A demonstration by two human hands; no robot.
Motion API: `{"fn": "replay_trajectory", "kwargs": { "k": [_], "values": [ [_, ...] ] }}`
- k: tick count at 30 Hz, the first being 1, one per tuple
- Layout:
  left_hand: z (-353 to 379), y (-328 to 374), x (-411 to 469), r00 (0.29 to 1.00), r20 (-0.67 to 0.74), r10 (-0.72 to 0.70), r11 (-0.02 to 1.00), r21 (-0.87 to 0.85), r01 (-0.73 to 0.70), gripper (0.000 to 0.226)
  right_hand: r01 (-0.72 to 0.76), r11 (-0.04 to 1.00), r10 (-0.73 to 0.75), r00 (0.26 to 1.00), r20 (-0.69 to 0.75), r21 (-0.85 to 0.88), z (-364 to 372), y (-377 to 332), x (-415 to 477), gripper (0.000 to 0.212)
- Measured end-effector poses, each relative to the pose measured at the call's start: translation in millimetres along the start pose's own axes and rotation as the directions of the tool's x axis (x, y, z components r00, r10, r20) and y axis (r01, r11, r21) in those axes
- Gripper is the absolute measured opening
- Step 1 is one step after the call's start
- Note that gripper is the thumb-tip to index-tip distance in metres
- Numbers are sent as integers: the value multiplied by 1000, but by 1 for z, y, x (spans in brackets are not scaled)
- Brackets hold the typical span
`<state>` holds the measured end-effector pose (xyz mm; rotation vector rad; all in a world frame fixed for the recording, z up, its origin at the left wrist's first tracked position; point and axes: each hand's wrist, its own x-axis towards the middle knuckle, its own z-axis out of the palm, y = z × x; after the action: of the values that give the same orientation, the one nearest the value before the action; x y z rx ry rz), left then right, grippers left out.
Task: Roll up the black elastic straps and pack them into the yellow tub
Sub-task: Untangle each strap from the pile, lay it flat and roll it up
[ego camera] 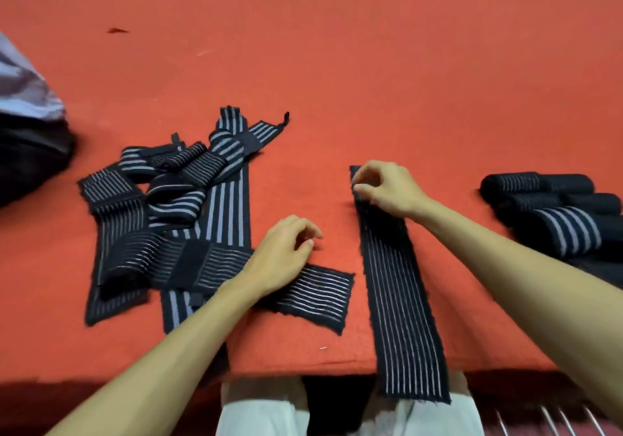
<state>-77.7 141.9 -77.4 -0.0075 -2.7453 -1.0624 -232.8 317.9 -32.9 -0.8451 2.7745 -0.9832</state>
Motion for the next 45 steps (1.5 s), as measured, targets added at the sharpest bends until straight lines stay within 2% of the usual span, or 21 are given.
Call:
{"fn": "replay_trajectory", "kwargs": {
  "k": [3, 6, 8, 11, 14, 18, 21, 24, 27, 29, 31, 34, 36, 37, 40, 43, 45],
  "values": [
    [-27, -11, -28, 999, -29, -39, 996, 75, 41, 20, 84, 996, -83, 972, 220, 5, 16, -35, -26, 6],
    [-47, -23, -52, 997, -57, -50, 974, 216, 61, 25, 110, 993, -84, 924, 372, -50, 44, -63, -45, 9],
    [-56, -34, -66, 998, -44, -40, 944, 325, 52, 30, 134, 986, -79, 900, 428, -100, 63, -78, -55, 25],
    [-63, -45, -81, 998, -11, -59, 923, 381, 59, 38, 133, 980, -48, 880, 473, -148, 82, -94, -65, 46],
    [-67, -48, -90, 997, -49, -60, 894, 441, 76, 47, 148, 964, -19, 866, 499, -220, 84, -105, -64, 42],
    [-71, -52, -96, 982, -156, -104, 902, 400, 159, 51, 134, 983, -57, 873, 485, -125, 54, -108, -55, 19],
    [-67, -48, -95, 990, -115, -84, 925, 360, 120, 48, 29, 993, 31, 871, 490, -114, 22, -97, -51, 25],
    [-59, -40, -91, 999, -38, -17, 967, 255, 27, 42, 7, 958, 141, 861, 489, -288, 3, -81, -50, 27],
    [-53, -35, -89, 999, 3, 39, 983, 178, -39, 35, 14, 861, 231, 880, 416, -508, 4, -69, -46, 15],
    [-54, -37, -91, 994, -69, 81, 981, 181, -67, 28, -26, 829, 257, 905, 340, -559, 11, -66, -45, 23],
    [-61, -45, -93, 972, -207, 110, 968, 243, -58, 22, -51, 830, 253, 922, 292, -556, 19, -71, -47, 25],
    [-73, -61, -98, 910, -403, 95, 929, 365, 65, 19, -1, 772, 188, 955, 228, -635, 32, -83, -49, 31],
    [-78, -71, -102, 869, -493, 41, 904, 389, 178, 20, 98, 724, 45, 981, 188, -683, 45, -94, -50, 31],
    [-80, -74, -105, 853, -521, -2, 899, 373, 230, 22, 149, 757, -28, 980, 196, -636, 52, -100, -50, 29],
    [-84, -86, -111, 816, -557, -155, 918, 224, 327, 31, 308, 894, -219, 934, 282, -326, 83, -126, -47, 17],
    [-90, -94, -117, 751, -582, -311, 936, -53, 347, 42, 356, 930, -321, 906, 275, -87, 118, -161, -45, 12],
    [-96, -100, -121, 662, -601, -448, 894, -288, 343, 47, 324, 943, -333, 909, 250, 75, 142, -179, -42, 15]
  ]
}}
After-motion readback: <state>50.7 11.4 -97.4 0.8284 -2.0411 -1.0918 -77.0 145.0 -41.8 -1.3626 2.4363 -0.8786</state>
